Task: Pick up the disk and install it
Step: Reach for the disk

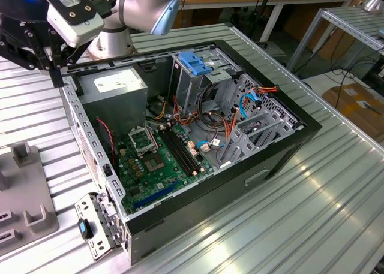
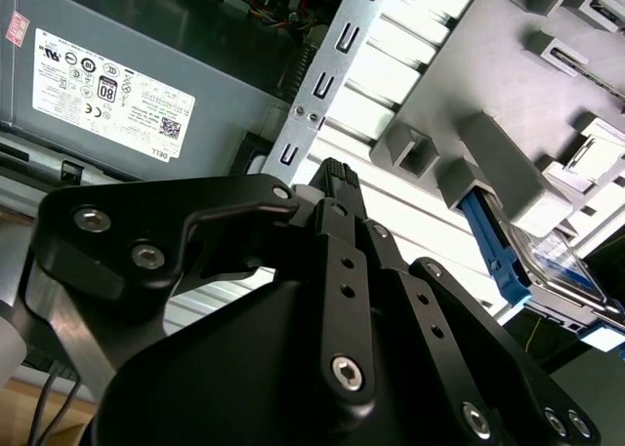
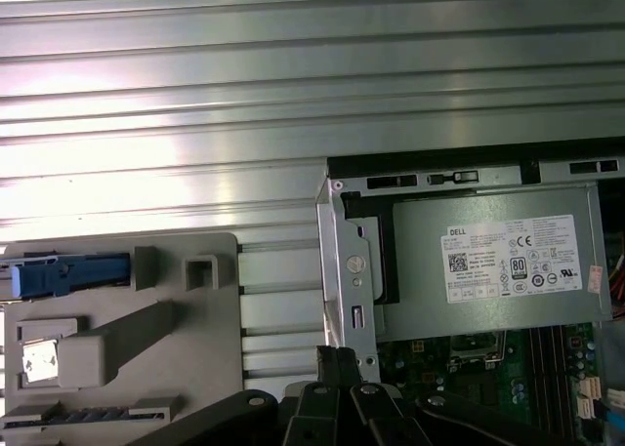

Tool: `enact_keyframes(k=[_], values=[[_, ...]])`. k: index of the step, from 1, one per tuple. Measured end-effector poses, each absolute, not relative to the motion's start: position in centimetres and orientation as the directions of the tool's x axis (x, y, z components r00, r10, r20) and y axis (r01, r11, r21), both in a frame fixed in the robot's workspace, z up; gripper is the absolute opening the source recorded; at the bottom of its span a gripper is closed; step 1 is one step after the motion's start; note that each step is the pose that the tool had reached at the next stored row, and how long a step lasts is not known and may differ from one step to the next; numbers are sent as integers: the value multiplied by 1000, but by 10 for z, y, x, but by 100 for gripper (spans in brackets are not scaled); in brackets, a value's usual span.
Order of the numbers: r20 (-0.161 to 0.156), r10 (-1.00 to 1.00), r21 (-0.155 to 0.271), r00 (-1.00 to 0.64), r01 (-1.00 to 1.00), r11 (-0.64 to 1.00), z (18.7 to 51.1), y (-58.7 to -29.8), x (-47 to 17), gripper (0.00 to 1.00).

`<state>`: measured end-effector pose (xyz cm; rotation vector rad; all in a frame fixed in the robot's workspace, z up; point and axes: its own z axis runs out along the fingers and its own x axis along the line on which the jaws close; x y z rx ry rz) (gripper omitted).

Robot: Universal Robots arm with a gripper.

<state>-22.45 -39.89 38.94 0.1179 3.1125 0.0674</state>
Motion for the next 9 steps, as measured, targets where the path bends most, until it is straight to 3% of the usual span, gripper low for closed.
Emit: enact_keyframes(k=[9], values=[[-25, 76, 44, -997, 75, 996, 389, -399, -225, 11]])
